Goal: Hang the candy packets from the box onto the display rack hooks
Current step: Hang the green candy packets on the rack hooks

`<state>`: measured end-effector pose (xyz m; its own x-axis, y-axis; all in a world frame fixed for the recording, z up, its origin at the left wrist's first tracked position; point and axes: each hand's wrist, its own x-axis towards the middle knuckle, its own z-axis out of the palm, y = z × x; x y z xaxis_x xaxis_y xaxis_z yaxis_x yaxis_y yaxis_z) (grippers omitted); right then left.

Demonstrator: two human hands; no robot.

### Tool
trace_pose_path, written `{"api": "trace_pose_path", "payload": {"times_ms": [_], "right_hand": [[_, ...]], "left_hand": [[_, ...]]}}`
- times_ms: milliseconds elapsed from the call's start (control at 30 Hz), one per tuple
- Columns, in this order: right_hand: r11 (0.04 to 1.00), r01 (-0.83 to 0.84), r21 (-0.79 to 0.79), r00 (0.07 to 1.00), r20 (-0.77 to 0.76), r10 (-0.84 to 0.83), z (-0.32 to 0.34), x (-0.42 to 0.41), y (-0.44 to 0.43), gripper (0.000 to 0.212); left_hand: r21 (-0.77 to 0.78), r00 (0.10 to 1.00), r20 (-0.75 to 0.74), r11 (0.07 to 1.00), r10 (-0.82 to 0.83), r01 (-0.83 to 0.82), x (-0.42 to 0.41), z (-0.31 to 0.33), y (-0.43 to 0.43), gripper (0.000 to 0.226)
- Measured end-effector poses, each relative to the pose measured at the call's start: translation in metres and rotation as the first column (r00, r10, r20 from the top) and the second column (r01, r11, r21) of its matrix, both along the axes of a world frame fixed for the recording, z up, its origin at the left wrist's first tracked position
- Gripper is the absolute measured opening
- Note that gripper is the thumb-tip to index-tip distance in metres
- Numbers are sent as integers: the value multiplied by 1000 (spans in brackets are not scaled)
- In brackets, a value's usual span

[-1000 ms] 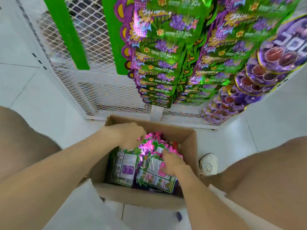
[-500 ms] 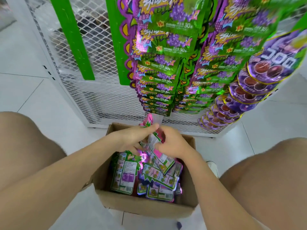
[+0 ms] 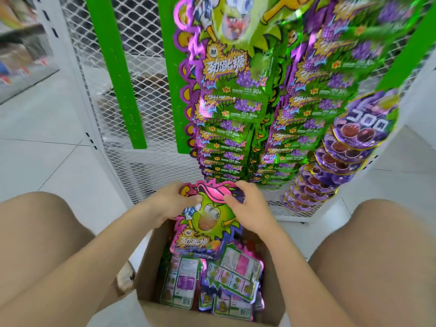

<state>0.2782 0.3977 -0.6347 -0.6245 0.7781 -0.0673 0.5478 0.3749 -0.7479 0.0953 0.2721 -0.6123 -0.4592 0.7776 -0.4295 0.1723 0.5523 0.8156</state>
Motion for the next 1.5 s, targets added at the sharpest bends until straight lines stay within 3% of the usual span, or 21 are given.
{"api": "trace_pose_path", "payload": {"times_ms": [100, 167, 333, 433, 567, 733, 867, 933, 1000, 1100, 1200, 1300, 1400, 1500], "right_hand": [[995, -74, 73, 993, -83, 80, 25, -8, -2, 8], [972, -91, 215, 993, -52, 104, 41, -16, -3, 13], [883, -123, 453, 991, 108, 82, 85, -36, 6, 32], [870, -214, 445, 966, 227, 121, 95, -46, 14, 35], [878, -233, 417, 954, 273, 123, 86, -51, 13, 32], [908, -218, 358, 941, 325, 98, 76, -51, 20, 33], [935, -198, 295, 961, 247, 125, 70, -51, 27, 26], [939, -244, 241, 960, 200, 198, 67, -50, 29, 5], [932, -297, 208, 950, 162, 266, 65, -51, 28, 25], [919, -332, 213, 942, 132, 310, 60, -55, 21, 29], [906, -360, 222, 932, 131, 338, 55, -60, 11, 27], [915, -373, 153, 927, 94, 362, 62, -64, 3, 31], [908, -407, 98, 913, 65, 402, 72, -68, -3, 35], [911, -368, 187, 927, -6, 375, 71, -75, -4, 27]], "left_hand": [[166, 975, -188, 983, 116, -84, -14, 13, 6, 30], [294, 939, -245, 941, 241, -164, -21, 28, 14, 45], [488, 822, -337, 832, 460, -265, -43, 42, 49, 48], [535, 728, -363, 769, 582, -349, -48, 39, 81, 44], [594, 610, -345, 669, 713, -446, -51, 27, 107, 53], [650, 570, -340, 625, 748, -432, -51, 17, 113, 49], [606, 609, -337, 660, 718, -443, -60, 19, 103, 41], [571, 663, -352, 713, 661, -407, -62, 22, 90, 37], [512, 709, -399, 783, 582, -355, -67, 23, 73, 30], [380, 799, -391, 871, 456, -312, -74, 22, 47, 36], [281, 900, -191, 901, 391, -332, -75, 28, 27, 53], [143, 955, 30, 945, 294, -295, -71, 41, 10, 50], [90, 979, 59, 975, 197, -201, -65, 50, -1, 35], [84, 984, 58, 982, 167, -172, -67, 53, -2, 47]]}}
